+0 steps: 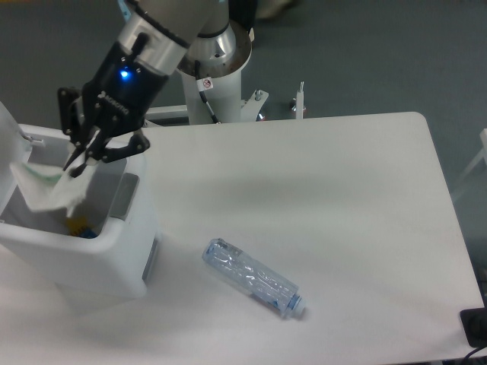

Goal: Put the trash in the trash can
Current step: 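Open the gripper to drop the tissue into the bin, then move the gripper down to the cap end of the plastic bottle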

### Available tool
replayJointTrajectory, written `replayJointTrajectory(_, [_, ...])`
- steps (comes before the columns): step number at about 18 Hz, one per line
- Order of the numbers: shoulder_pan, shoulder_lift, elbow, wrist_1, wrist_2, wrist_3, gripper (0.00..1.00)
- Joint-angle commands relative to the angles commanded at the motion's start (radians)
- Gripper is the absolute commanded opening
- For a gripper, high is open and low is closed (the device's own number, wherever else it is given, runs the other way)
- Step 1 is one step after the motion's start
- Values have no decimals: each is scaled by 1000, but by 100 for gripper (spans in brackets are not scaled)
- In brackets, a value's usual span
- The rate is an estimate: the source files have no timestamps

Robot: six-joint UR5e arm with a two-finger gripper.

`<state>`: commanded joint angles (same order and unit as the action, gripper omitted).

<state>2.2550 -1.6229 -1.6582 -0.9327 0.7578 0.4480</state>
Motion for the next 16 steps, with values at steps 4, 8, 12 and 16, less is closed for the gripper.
replayJointTrajectory(4, [0, 0, 5, 0, 5, -8, 100])
replayJointTrajectory(8, [67, -21, 15, 0, 3, -12, 100])
replayJointTrajectory(12, [199, -89, 15, 0, 2, 1, 100])
replayJointTrajectory(16, [320, -221, 69, -5, 9, -3, 100])
